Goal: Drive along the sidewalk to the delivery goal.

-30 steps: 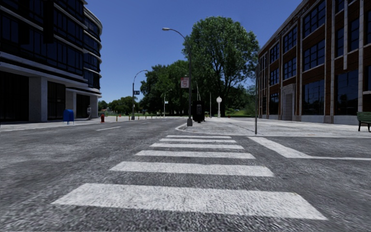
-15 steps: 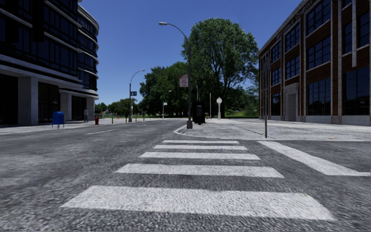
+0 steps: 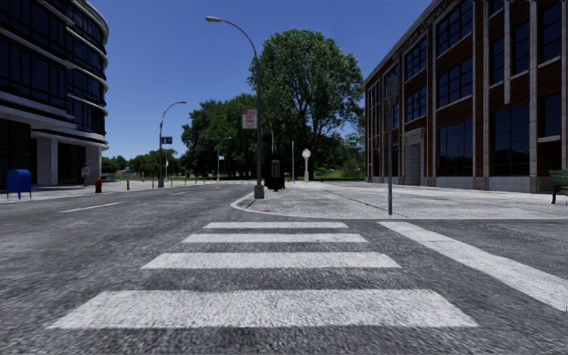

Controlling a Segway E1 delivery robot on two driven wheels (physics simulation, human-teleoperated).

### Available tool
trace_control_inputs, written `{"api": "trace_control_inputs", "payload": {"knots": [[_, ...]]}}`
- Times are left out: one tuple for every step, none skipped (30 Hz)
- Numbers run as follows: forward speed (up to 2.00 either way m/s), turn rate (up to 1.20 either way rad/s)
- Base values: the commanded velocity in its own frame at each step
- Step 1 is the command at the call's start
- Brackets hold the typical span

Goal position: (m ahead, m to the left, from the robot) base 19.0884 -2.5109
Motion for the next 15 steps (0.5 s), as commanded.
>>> {"api": "trace_control_inputs", "payload": {"knots": [[2.0, 0.0], [2.0, 0.0], [2.0, 0.0], [2.0, 0.0], [2.0, 0.0], [2.0, 0.0], [2.0, 0.0], [2.0, 0.0], [2.0, 0.0], [2.0, 0.0], [2.0, 0.0], [2.0, 0.0], [2.0, 0.0], [2.0, 0.0], [2.0, 0.0]]}}
